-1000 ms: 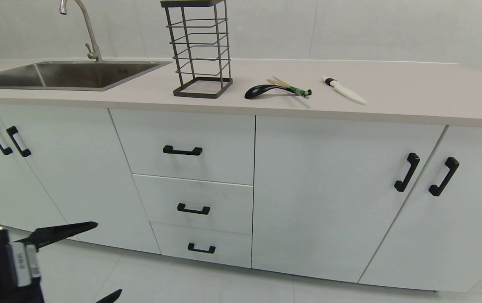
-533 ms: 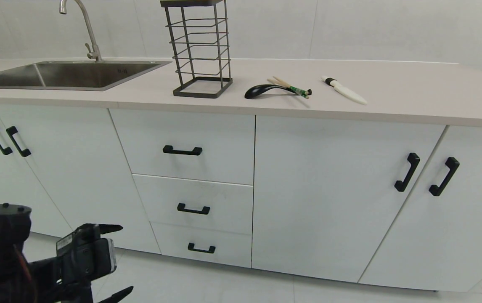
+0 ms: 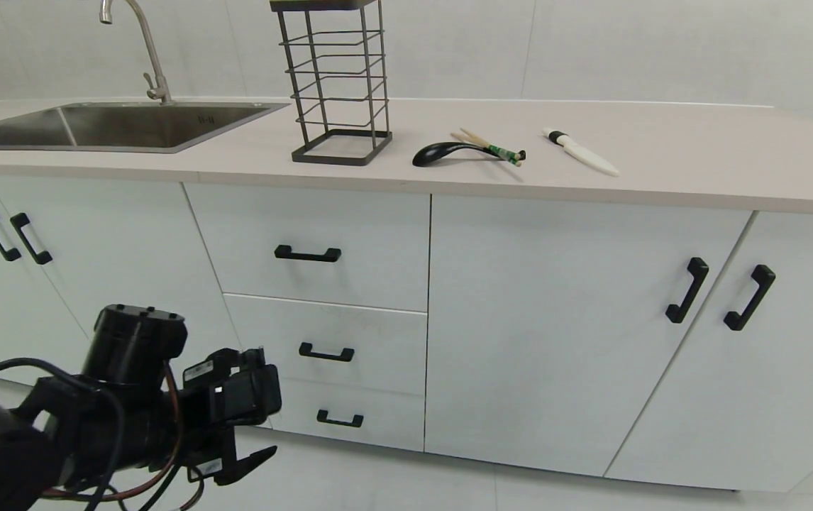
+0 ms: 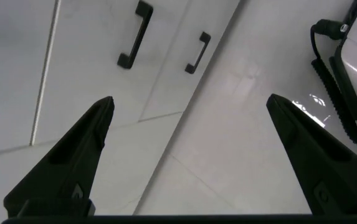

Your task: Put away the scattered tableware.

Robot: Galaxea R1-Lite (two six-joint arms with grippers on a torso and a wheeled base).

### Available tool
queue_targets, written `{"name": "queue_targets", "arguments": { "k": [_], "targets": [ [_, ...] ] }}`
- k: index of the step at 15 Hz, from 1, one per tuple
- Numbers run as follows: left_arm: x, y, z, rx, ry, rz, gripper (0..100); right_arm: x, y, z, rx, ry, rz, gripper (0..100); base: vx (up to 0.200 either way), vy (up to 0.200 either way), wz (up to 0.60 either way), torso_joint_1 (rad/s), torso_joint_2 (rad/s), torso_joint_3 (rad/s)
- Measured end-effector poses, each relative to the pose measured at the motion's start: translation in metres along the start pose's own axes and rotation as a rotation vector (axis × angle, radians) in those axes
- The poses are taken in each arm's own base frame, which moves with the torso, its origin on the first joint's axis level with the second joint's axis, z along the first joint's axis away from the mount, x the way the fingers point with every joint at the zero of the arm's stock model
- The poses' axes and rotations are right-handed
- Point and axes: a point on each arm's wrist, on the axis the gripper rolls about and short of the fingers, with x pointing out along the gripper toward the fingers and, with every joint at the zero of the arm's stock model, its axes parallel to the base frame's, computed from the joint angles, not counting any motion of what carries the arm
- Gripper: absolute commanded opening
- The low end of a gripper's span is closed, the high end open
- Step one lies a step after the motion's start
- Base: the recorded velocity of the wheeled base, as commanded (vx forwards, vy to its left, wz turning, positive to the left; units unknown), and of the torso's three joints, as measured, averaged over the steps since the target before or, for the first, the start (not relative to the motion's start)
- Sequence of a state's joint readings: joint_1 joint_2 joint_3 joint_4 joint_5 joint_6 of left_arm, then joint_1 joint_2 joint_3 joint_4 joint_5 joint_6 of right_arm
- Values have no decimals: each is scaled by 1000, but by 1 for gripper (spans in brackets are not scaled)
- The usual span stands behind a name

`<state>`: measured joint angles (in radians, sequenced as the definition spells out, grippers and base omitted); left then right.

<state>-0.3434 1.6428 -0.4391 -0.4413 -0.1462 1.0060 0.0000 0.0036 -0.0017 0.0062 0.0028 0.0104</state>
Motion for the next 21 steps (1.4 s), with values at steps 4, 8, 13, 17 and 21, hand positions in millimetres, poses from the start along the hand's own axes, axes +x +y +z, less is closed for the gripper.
{"name": "queue_targets", "arguments": {
  "k": [4, 8, 13, 17, 21],
  "targets": [
    [39, 7, 5, 7, 9, -58, 100, 0, 0, 0, 0, 0, 0, 0, 0, 0, 0, 0, 0, 0],
    [66, 8, 5, 8, 17, -102, 100, 0, 0, 0, 0, 0, 0, 0, 0, 0, 0, 0, 0, 0],
    [98, 9, 2, 10, 30, -125, 100, 0, 0, 0, 0, 0, 0, 0, 0, 0, 0, 0, 0, 0],
    [126, 13, -1, 12, 29, -113, 100, 0, 0, 0, 0, 0, 0, 0, 0, 0, 0, 0, 0, 0],
    [154, 16, -2, 19, 32, -90, 100, 0, 0, 0, 0, 0, 0, 0, 0, 0, 0, 0, 0, 0]
  ]
}}
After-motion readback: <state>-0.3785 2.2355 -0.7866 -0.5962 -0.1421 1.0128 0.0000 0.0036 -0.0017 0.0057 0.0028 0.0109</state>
